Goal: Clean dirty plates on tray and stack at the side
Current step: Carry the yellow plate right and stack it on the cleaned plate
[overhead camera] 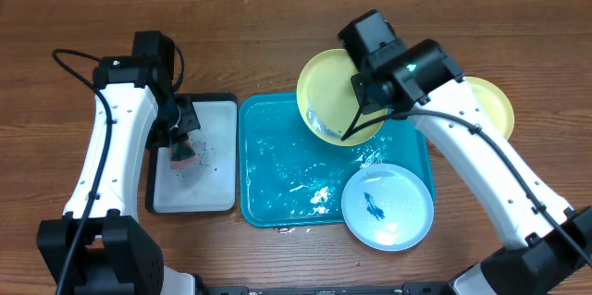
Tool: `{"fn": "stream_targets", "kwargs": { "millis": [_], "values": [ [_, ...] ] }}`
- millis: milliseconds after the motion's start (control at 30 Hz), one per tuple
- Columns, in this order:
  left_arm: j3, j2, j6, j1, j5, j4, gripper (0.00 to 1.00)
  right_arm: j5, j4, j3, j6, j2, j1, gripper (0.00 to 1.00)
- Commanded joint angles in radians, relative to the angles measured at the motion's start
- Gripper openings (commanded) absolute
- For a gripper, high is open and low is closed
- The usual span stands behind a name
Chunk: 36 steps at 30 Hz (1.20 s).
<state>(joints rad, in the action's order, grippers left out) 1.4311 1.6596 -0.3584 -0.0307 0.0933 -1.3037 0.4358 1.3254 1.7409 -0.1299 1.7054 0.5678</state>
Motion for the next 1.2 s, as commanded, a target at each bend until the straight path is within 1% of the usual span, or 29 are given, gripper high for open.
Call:
{"fn": "stream_targets", "kwargs": {
  "millis": [0, 67, 200, 567, 967, 1167],
  "values": [
    [-0.005, 0.009, 0.023, -0.002, -0.009, 0.003, 0.04, 0.274, 0.040, 0.048, 0.035, -0.015, 0.086, 0.04],
    [-0.005, 0.009, 0.023, -0.002, -0.009, 0.003, 0.04, 0.367, 0.069, 0.047, 0.034, -0.015, 0.144, 0.04],
    [-0.005, 0.009, 0.023, -0.002, -0.009, 0.003, 0.04, 0.446, 0.069, 0.047, 0.028, -0.014, 0.235, 0.04],
    [-0.006, 0.009, 0.023, -0.002, -0.008, 0.003, 0.04, 0.780, 0.076, 0.047, 0.027, -0.014, 0.332, 0.04],
    [-0.006, 0.009, 0.023, -0.002, -0.008, 0.003, 0.04, 1.001, 0.074, 0.047, 0.058, -0.015, 0.440, 0.04],
    [-0.006, 0.009, 0.023, -0.002, -0.008, 0.003, 0.04, 1.016, 0.076, 0.047, 0.061, -0.015, 0.498, 0.04]
  ]
}}
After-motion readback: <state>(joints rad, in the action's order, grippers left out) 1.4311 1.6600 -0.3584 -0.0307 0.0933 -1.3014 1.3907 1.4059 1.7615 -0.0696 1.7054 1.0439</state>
